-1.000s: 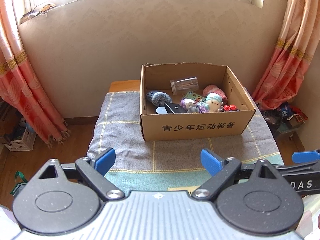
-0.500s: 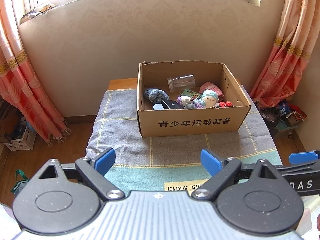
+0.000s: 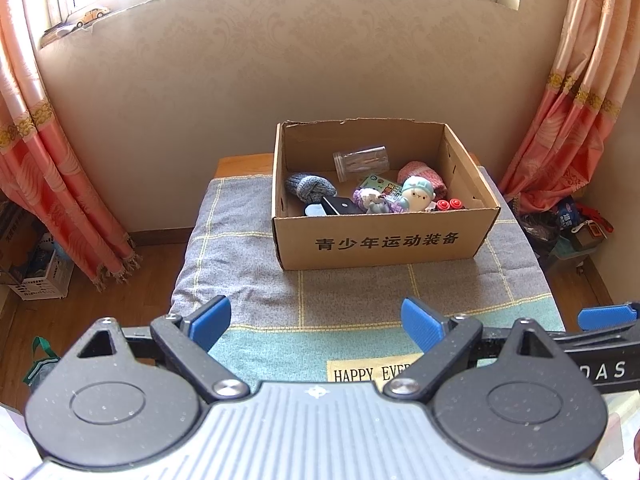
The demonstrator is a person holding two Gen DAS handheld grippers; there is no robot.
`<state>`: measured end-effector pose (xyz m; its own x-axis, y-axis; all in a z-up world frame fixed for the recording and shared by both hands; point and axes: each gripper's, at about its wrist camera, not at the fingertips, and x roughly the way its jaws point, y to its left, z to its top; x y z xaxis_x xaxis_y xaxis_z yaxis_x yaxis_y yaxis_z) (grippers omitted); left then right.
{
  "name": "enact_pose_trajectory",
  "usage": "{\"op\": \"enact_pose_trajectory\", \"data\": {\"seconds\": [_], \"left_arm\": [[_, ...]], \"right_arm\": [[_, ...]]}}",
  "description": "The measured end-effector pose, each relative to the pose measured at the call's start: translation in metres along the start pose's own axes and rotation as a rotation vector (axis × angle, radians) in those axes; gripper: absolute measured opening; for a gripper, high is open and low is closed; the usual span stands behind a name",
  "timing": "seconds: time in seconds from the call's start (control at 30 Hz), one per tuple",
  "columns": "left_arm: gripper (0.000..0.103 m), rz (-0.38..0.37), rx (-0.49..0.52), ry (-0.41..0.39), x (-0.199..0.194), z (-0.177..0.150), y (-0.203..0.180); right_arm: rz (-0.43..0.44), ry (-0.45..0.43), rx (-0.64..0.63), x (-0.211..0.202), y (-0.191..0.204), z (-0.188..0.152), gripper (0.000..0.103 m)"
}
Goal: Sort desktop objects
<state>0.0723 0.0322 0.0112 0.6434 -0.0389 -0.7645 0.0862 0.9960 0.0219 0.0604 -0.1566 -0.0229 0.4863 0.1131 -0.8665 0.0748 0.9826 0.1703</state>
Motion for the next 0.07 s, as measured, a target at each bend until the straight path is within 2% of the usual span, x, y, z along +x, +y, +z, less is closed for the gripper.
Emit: {"op": "enact_pose_trajectory", "data": {"seconds": [0.07], "left_arm": [[0.092,0.001,0.002,0.003,0.0004,-0.0003,-0.0002]], "right_arm": [[-0.003,0.002,-0.001,0.0004,0.0004,0.0001,0.103]]}}
